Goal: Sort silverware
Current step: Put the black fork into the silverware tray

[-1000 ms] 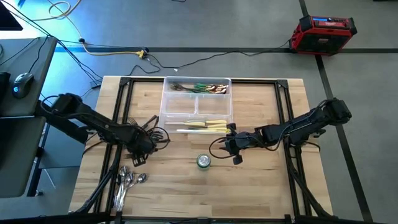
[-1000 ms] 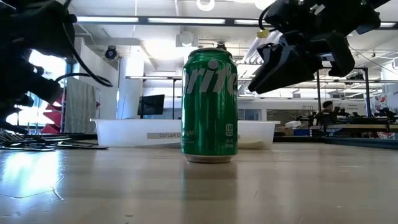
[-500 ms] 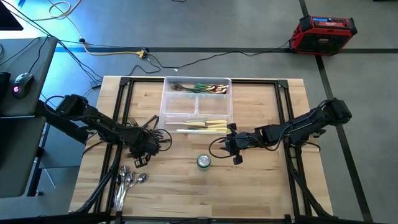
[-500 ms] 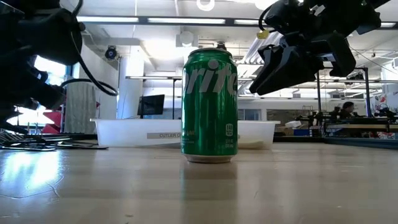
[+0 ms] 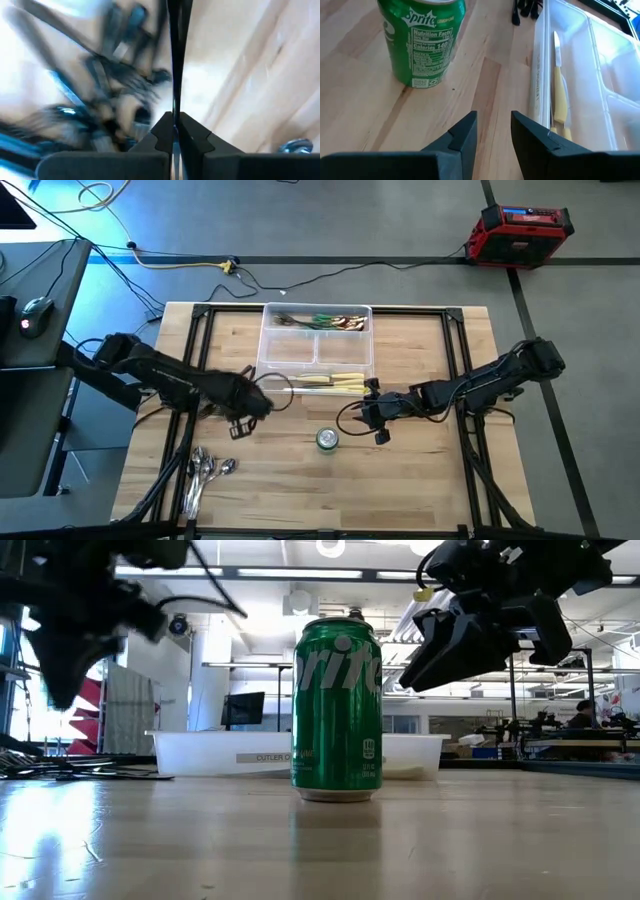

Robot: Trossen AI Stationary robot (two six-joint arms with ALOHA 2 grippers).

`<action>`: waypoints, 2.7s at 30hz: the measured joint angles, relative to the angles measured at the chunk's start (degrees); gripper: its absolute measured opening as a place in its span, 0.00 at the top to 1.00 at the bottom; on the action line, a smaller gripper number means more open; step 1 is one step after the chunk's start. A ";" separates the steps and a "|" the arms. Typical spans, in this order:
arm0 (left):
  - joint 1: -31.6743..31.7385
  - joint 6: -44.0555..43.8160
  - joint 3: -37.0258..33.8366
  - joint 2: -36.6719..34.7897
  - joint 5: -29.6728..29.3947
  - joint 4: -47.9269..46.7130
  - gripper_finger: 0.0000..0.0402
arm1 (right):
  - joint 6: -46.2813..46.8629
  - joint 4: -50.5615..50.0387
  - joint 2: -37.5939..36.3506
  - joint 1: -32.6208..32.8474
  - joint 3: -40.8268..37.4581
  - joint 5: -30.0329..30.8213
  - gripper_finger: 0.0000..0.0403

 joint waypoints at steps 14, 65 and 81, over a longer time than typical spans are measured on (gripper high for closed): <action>34.81 51.46 23.57 6.97 -14.52 13.58 1.00 | -1.50 1.71 0.00 -0.15 -0.02 0.19 0.75; 24.12 25.16 22.10 3.27 -0.94 -7.99 0.91 | 3.75 -5.21 -0.02 -0.37 -0.02 0.41 0.75; 6.20 2.12 -15.31 -8.47 10.95 8.53 0.79 | 1.54 -0.49 0.00 -0.37 -0.02 0.19 0.75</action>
